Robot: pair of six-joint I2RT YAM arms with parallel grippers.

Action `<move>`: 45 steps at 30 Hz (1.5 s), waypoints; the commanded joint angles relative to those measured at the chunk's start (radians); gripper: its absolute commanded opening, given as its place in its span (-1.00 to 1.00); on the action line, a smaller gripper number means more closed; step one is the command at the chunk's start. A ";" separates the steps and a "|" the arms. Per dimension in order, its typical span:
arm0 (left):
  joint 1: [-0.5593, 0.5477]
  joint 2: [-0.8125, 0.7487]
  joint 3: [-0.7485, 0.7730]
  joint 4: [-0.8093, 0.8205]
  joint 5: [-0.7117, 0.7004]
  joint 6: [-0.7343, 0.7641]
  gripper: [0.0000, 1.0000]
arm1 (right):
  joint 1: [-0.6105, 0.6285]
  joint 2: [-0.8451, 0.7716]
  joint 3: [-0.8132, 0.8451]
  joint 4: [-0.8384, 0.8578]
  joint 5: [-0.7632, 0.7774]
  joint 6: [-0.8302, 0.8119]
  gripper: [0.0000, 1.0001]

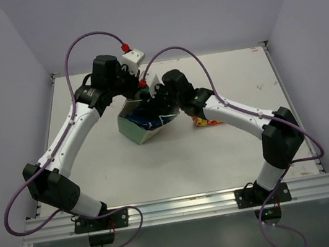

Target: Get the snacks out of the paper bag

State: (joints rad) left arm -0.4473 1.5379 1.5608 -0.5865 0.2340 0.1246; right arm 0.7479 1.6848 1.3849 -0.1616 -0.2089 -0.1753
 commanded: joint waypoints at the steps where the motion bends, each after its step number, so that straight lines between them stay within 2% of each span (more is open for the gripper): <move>1: -0.005 -0.039 0.013 0.085 0.059 0.052 -1.00 | 0.024 -0.028 0.009 0.046 -0.017 -0.049 0.08; 7: -0.005 -0.038 0.031 0.085 0.056 0.058 -1.00 | 0.044 -0.019 -0.032 0.060 -0.026 -0.053 0.04; 17: -0.005 -0.033 0.122 0.079 0.004 0.092 -1.00 | 0.047 0.018 -0.055 0.072 0.020 -0.062 0.11; 20: -0.005 -0.016 0.151 0.071 -0.002 0.112 -1.00 | 0.048 0.030 -0.053 0.106 0.058 -0.043 -0.03; 22: -0.004 -0.006 0.180 0.056 -0.015 0.124 -1.00 | 0.047 0.026 -0.058 0.132 0.078 -0.030 -0.41; 24: -0.005 -0.001 0.197 0.045 -0.039 0.147 -1.00 | 0.047 0.021 -0.067 0.154 0.098 -0.023 -0.68; 29: -0.005 0.008 0.211 0.042 -0.102 0.194 -1.00 | 0.047 -0.007 -0.052 0.194 0.094 0.005 -0.81; 31: -0.005 0.010 0.205 0.043 -0.098 0.193 -1.00 | 0.047 -0.020 -0.050 0.203 0.077 0.020 -1.00; 38: -0.005 0.005 0.102 0.076 -0.094 0.127 -1.00 | 0.048 -0.105 -0.038 0.220 0.022 0.053 -1.00; 45: -0.005 0.016 0.111 0.093 -0.160 0.107 -1.00 | 0.048 -0.201 -0.035 0.218 -0.026 0.057 -1.00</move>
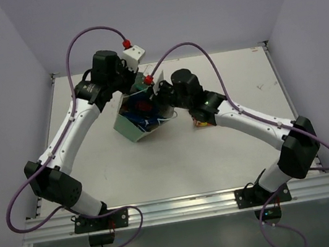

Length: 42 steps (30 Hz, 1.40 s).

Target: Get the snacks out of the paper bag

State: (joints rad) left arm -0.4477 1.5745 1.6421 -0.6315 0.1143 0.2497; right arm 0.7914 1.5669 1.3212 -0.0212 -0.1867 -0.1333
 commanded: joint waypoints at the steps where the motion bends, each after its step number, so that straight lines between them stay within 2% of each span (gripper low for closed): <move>1: -0.005 -0.021 0.035 0.138 -0.050 -0.021 -1.00 | 0.005 -0.096 0.033 0.067 -0.051 0.015 -1.00; 8: -0.005 -0.018 0.032 0.151 -0.103 -0.023 -1.00 | 0.003 -0.280 0.047 -0.008 0.025 0.002 -1.00; 12: -0.003 -0.007 0.028 0.158 -0.165 -0.023 -1.00 | -0.029 -0.404 0.049 -0.036 0.162 -0.005 -1.00; 16: 0.000 0.010 0.045 0.153 -0.215 -0.024 -1.00 | -0.142 -0.516 0.003 -0.060 0.187 0.057 -1.00; 19: 0.003 0.010 0.041 0.162 -0.212 -0.027 -1.00 | -0.240 -0.553 -0.066 -0.065 0.312 0.093 -1.00; 24: 0.003 -0.005 0.028 0.173 -0.148 -0.027 -1.00 | -0.441 -0.438 -0.157 -0.028 0.423 0.191 -1.00; 28: 0.003 -0.018 0.012 0.177 -0.134 -0.027 -1.00 | -0.494 -0.280 -0.186 0.091 0.524 0.163 -1.00; 31: 0.003 -0.037 -0.017 0.187 -0.119 -0.021 -1.00 | -0.520 -0.136 -0.165 0.116 0.596 0.169 -1.00; 32: 0.003 -0.042 -0.022 0.191 -0.119 -0.021 -1.00 | -0.520 -0.108 -0.149 0.101 0.616 0.178 -0.87; 34: 0.004 -0.048 -0.025 0.187 -0.119 -0.018 -1.00 | -0.515 -0.071 -0.058 -0.046 0.580 0.202 -0.63; 35: 0.003 -0.048 -0.027 0.185 -0.119 -0.018 -1.00 | -0.511 -0.079 -0.038 -0.077 0.528 0.213 -0.32; 37: 0.003 -0.051 -0.025 0.185 -0.119 -0.017 -1.00 | -0.468 -0.119 -0.031 -0.100 0.385 0.199 0.15; 38: 0.003 -0.051 -0.025 0.188 -0.119 -0.017 -1.00 | -0.442 -0.170 -0.034 -0.098 0.356 0.173 0.52; 40: 0.003 -0.048 -0.019 0.184 -0.093 -0.020 -1.00 | -0.347 -0.217 -0.028 -0.114 0.281 0.096 0.64; 42: 0.001 -0.048 -0.011 0.179 -0.085 -0.027 -1.00 | -0.246 -0.269 -0.014 -0.124 0.178 0.055 0.64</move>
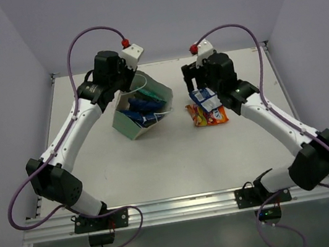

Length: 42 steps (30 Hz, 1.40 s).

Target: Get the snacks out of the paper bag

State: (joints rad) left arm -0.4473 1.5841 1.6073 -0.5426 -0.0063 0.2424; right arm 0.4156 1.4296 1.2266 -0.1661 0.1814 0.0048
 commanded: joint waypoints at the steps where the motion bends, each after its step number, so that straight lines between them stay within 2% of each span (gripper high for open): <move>1: 0.001 -0.058 0.023 0.089 0.042 -0.022 -1.00 | 0.155 -0.147 0.082 0.022 -0.248 -0.113 0.63; 4: 0.001 -0.064 0.025 0.086 0.049 -0.028 -1.00 | 0.245 -0.167 0.102 0.020 -0.397 -0.146 0.50; 7: 0.002 -0.065 0.032 0.075 0.049 -0.035 -1.00 | 0.310 -0.106 0.161 -0.016 -0.450 -0.184 0.36; 15: 0.001 -0.072 0.036 0.063 0.058 -0.055 -1.00 | 0.350 0.104 0.274 -0.133 -0.479 -0.242 0.26; 20: 0.002 -0.079 0.031 0.059 0.103 -0.066 -1.00 | 0.348 0.192 0.269 -0.115 -0.390 -0.258 0.26; 25: 0.001 -0.093 0.022 0.058 0.121 -0.064 -1.00 | 0.347 0.238 0.223 -0.009 -0.190 -0.265 0.30; 29: 0.001 -0.099 0.016 0.053 0.132 -0.060 -1.00 | 0.344 0.284 0.226 0.025 -0.102 -0.289 0.32; 38: 0.002 -0.110 0.011 0.044 0.181 -0.052 -1.00 | 0.330 0.376 0.223 0.131 0.012 -0.278 0.21; 42: 0.001 -0.113 0.008 0.041 0.189 -0.054 -1.00 | 0.325 0.384 0.228 0.160 -0.019 -0.256 0.11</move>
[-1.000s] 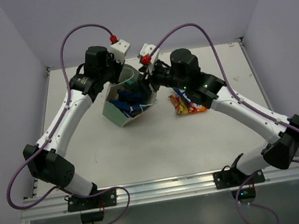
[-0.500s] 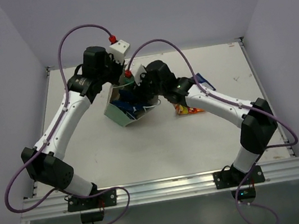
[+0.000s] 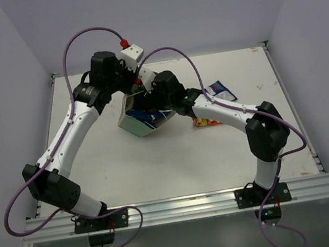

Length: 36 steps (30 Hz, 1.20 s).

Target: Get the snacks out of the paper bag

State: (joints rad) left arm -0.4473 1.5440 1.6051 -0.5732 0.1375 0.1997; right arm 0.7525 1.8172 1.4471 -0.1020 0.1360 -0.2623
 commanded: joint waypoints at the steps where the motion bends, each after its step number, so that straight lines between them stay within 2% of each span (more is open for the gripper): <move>1: 0.001 -0.071 0.009 0.073 0.044 -0.011 -1.00 | -0.012 -0.007 0.009 0.094 0.013 0.009 0.13; 8: 0.001 -0.061 0.001 0.072 0.027 -0.009 -1.00 | -0.012 -0.080 0.026 0.030 -0.130 0.028 0.33; 24: 0.001 -0.058 -0.002 0.068 0.034 -0.009 -1.00 | -0.035 -0.101 0.059 0.074 -0.150 0.166 0.28; 36: 0.001 -0.077 -0.017 0.068 0.073 -0.016 -1.00 | -0.035 0.025 0.096 0.094 -0.095 0.182 0.18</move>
State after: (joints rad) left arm -0.4385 1.5372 1.5871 -0.5724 0.1543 0.1905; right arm 0.7223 1.8038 1.5043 -0.0650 0.0116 -0.1020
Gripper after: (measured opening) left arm 0.032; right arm 0.599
